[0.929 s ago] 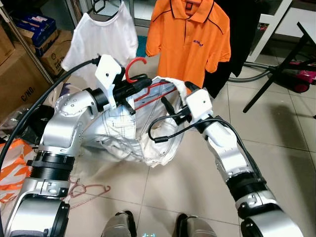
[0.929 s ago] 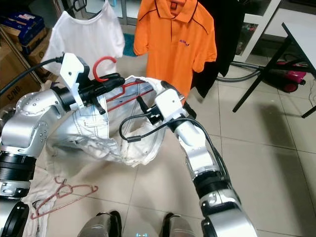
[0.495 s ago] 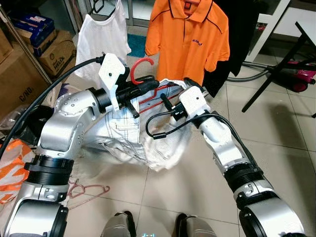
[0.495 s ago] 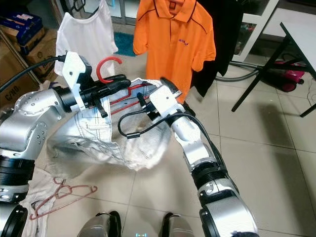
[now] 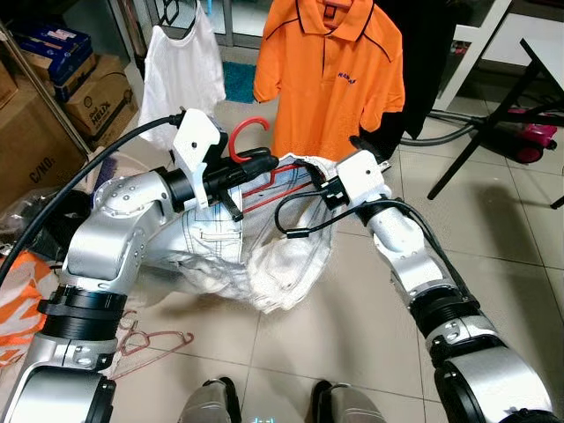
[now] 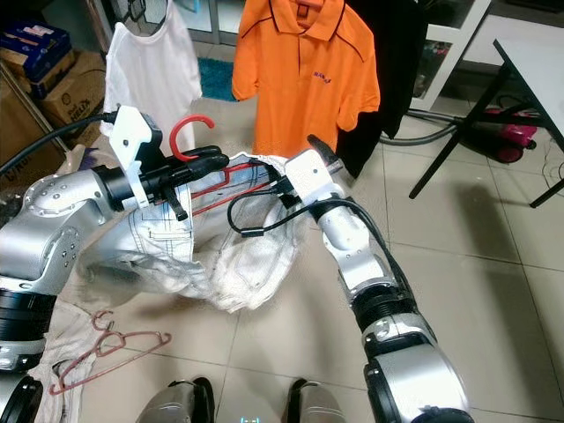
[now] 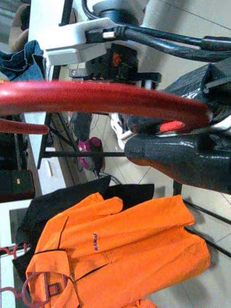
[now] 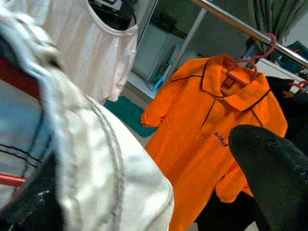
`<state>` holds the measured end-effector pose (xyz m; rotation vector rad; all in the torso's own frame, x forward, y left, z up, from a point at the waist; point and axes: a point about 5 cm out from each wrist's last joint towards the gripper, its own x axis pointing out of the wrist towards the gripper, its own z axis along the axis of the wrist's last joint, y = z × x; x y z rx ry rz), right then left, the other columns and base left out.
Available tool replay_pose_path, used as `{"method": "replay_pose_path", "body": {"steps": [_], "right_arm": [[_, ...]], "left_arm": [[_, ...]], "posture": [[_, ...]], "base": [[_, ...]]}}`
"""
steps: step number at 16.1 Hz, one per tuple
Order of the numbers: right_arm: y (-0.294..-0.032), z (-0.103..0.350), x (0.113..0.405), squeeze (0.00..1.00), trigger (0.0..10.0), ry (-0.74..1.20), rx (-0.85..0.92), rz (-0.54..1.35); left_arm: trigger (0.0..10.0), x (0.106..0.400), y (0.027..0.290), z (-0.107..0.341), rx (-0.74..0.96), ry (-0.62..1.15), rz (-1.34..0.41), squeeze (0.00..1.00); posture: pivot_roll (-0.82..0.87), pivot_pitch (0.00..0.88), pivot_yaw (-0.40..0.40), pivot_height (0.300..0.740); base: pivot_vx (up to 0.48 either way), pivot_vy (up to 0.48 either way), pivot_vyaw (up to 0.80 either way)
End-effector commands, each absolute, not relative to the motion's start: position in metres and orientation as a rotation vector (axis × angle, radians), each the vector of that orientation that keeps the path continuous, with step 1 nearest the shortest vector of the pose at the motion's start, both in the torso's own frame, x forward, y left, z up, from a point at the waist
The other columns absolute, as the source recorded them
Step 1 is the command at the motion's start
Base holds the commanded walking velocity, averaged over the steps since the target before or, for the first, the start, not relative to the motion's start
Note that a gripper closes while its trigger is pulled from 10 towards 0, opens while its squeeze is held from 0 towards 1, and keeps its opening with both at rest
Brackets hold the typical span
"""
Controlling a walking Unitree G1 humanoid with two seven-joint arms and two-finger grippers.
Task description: Hang hanger
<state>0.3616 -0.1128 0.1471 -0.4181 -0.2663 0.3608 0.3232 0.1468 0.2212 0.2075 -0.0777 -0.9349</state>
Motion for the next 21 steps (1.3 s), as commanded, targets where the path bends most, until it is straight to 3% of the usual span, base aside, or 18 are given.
{"method": "replay_pose_path", "body": {"steps": [1, 3, 4, 5, 15, 21], "right_arm": [[-0.133, 0.15, 0.365, 0.0, 10.0, -0.259, -0.396, 0.292], [-0.132, 0.146, 0.365, 0.0, 10.0, -0.245, -0.416, 0.302], [-0.131, 0.144, 0.365, 0.0, 8.7, -0.24, -0.431, 0.314], [-0.13, 0.143, 0.365, 0.0, 0.0, -0.235, -0.427, 0.319], [-0.135, 0.169, 0.375, 0.0, 0.0, -0.286, -0.329, 0.334], [-0.151, 0.22, 0.388, 0.0, 0.0, -0.383, -0.015, 0.261]], "left_arm": [[10.0, 0.321, 0.149, 0.226, 0.226, -0.103, -0.935, 0.0], [10.0, 0.321, 0.148, 0.229, 0.218, -0.113, -0.938, 0.0], [10.0, 0.321, 0.147, 0.231, 0.209, -0.123, -0.946, 0.0], [10.0, 0.32, 0.146, 0.233, 0.204, -0.129, -0.954, 0.0], [10.0, 0.312, 0.144, 0.223, 0.236, -0.084, -0.998, 0.0], [10.0, 0.307, 0.139, 0.213, 0.272, -0.053, -1.037, 0.0]], "posture": [[-0.04, 0.121, -0.041, 0.74], [-0.04, 0.118, -0.042, 0.74], [-0.04, 0.119, -0.041, 0.74], [-0.04, 0.119, -0.041, 0.74], [-0.03, 0.134, -0.046, 0.74], [-0.04, 0.137, -0.043, 0.74]], "base": [[0.0, 0.0, 0.0], [0.0, 0.0, 0.0], [0.0, 0.0, 0.0], [0.0, 0.0, 0.0], [0.0, 0.0, 0.0], [0.0, 0.0, 0.0]]}}
